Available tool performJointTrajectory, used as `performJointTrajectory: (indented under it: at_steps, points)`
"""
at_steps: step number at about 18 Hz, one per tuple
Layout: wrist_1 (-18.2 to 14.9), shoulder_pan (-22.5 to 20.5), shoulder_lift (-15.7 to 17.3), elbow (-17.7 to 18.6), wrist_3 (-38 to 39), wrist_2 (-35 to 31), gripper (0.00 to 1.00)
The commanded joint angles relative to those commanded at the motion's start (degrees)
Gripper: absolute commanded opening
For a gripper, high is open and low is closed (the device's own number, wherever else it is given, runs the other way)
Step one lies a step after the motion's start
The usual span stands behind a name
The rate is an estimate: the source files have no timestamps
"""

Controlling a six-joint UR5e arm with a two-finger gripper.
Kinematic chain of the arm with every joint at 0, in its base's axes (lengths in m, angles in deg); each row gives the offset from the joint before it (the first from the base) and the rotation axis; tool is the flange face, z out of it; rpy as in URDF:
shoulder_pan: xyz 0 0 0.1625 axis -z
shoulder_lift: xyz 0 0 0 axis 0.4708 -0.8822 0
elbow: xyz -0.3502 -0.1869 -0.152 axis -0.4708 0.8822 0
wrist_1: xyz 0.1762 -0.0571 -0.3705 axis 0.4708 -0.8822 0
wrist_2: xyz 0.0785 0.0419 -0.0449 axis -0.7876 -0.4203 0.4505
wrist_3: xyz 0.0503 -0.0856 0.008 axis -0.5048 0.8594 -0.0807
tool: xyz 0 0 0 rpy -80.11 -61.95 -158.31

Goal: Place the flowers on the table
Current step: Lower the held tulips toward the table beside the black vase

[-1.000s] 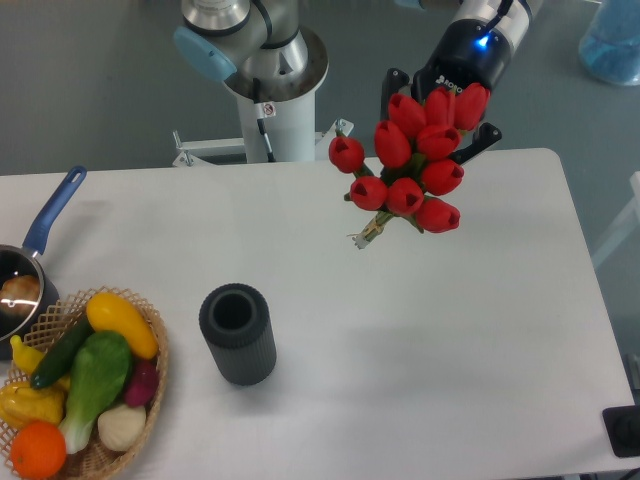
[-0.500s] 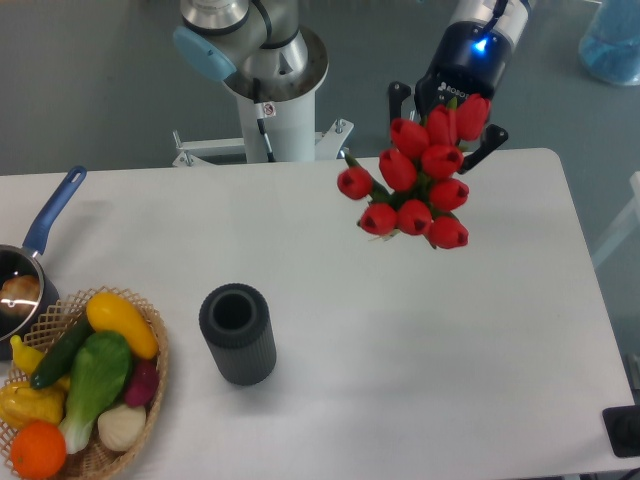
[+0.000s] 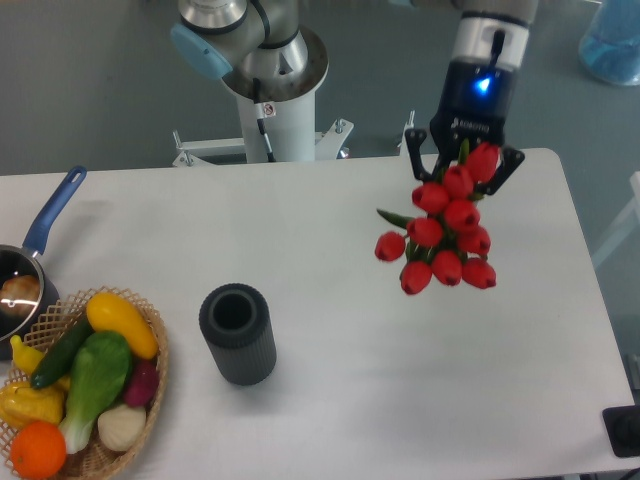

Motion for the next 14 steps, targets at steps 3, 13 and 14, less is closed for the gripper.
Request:
performJointTrajectory:
  at_steps: [3,13,14]
  points:
    - [-0.1,4.1,-2.7,-0.5,0.0,-8.5,0.37]
    - [0.1,10.6,-9.8,-1.3,0.6,-18.4,0.38]
    - [0.2,10.7,-10.5,-1.3,0.8,-18.5,0.38]
